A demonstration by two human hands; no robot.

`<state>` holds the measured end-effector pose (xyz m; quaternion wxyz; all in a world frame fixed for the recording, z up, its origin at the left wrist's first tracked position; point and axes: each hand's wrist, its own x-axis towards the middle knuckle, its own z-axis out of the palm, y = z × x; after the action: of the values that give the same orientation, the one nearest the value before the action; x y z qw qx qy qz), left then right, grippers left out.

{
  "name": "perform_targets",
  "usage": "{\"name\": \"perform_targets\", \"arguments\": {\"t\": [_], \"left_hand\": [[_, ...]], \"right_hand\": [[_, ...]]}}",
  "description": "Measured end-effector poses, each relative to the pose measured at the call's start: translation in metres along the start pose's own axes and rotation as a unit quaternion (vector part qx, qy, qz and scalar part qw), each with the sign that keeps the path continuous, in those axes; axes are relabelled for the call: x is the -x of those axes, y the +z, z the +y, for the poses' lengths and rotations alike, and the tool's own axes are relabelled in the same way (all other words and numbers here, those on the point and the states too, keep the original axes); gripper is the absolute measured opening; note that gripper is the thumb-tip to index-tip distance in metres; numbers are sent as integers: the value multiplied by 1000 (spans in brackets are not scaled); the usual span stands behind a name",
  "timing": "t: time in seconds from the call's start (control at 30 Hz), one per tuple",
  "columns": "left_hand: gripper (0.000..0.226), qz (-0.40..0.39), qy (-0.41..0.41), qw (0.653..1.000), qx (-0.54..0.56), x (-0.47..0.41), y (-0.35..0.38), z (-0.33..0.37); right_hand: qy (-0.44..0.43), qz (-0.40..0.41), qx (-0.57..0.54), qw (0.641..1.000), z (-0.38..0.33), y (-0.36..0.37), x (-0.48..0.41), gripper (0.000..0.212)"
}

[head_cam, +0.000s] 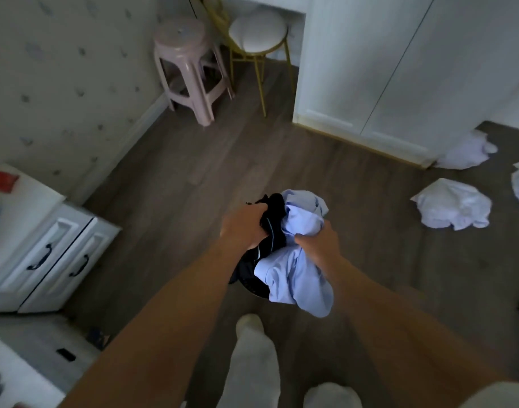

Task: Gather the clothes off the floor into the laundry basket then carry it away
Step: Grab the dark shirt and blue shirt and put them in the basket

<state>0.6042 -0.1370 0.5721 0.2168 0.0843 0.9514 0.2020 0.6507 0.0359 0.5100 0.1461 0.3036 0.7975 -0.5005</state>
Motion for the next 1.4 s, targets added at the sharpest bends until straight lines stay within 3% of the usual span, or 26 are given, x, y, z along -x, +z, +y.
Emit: {"name": "perform_targets", "arguments": {"t": [0.27,0.4,0.5,0.6,0.77,0.9,0.97,1.13,1.27,1.4], "left_hand": [[16,-56,-3,996,71,-80,101,-52],[34,-59,-34,993,99,-107,166,-83],[49,-68,-52,995,46,-121,215,-113],[64,-93,-70,993,-22,-127,246,-140],[104,-183,-82,979,-29,-133,285,-175],[91,-237,-66,969,-40,-154,305,-172],[84,-243,-57,966,-61,-161,318,-172],[63,-196,-33,973,-118,-177,355,-190],[67,-210,-43,970,-115,-189,384,-191],[69,-214,-42,972,-89,-208,408,-195]], "right_hand": [[61,10,34,997,82,45,-81,75],[101,2,-8,995,122,74,-119,68],[114,-12,-21,993,152,111,-140,85],[104,-88,-19,990,167,144,-150,98],[41,-131,99,986,200,177,-180,89],[-104,-167,269,943,223,180,-198,112],[-94,-182,361,910,240,185,-212,121],[-50,-218,457,861,292,215,-255,105],[-7,-246,460,853,312,226,-281,99],[39,-226,385,894,311,224,-289,99]]}}
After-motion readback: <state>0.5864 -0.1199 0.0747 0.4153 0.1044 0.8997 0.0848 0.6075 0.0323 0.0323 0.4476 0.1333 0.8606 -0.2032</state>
